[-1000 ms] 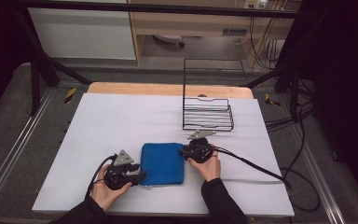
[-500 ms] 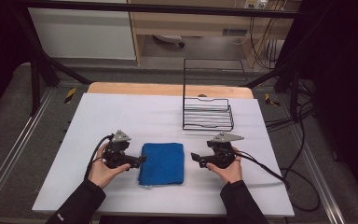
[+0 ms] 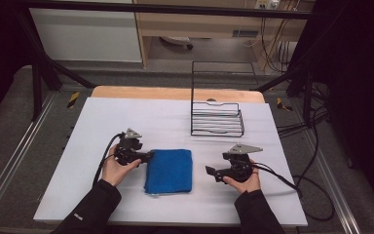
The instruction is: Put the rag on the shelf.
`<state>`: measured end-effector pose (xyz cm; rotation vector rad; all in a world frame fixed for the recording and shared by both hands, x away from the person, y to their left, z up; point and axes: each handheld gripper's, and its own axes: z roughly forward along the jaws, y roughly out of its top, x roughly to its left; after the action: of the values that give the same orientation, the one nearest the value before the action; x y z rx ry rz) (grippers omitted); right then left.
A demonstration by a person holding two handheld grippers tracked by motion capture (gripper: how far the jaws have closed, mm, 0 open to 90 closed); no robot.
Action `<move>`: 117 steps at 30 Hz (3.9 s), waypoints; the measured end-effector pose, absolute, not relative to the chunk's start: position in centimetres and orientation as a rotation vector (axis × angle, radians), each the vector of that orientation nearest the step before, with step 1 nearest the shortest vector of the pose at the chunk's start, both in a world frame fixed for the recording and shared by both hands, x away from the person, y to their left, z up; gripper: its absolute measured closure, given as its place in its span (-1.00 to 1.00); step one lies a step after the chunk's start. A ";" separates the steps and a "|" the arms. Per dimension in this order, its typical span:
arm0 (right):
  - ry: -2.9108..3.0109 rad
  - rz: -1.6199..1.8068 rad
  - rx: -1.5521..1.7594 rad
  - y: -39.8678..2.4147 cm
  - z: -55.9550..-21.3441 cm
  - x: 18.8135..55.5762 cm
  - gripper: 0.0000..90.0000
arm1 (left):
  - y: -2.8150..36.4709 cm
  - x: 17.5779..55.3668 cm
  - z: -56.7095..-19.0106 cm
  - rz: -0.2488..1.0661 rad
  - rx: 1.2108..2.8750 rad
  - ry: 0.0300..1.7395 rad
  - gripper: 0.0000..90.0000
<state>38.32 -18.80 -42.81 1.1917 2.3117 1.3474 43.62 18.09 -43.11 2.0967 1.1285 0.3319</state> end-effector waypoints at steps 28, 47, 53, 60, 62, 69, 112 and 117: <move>2.335 1.342 1.209 -15.5 -42.4 40.5 -0.30 | 16.5 44.0 -44.3 0.252 2.127 1.129 0.82; 2.380 1.202 1.349 -10.7 -45.3 44.9 0.41 | 16.5 43.7 -44.7 0.288 2.136 1.079 0.81; 2.420 1.219 1.377 -10.6 -45.3 44.9 0.69 | 16.6 43.8 -44.7 0.274 2.126 1.090 0.81; 2.440 1.242 1.423 -10.8 -44.9 44.9 0.92 | 17.2 44.1 -44.7 0.207 2.086 1.108 0.86; 2.439 1.254 1.417 -10.9 -44.6 44.8 0.93 | 17.4 44.1 -44.6 0.188 2.070 1.115 0.87; 2.394 1.335 1.359 -11.3 -43.1 43.7 0.93 | 17.9 43.1 -43.1 0.228 2.020 1.049 0.88; 2.146 1.598 0.987 -13.1 -34.9 39.2 0.93 | 18.3 38.2 -35.2 0.417 1.790 0.859 0.88; 2.111 1.609 0.960 -13.5 -34.1 38.9 0.93 | 17.9 38.3 -34.5 0.430 1.780 0.841 0.88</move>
<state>38.93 -13.45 -34.10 0.9597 2.1109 1.6089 38.31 17.86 -34.53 1.7804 0.8408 0.4303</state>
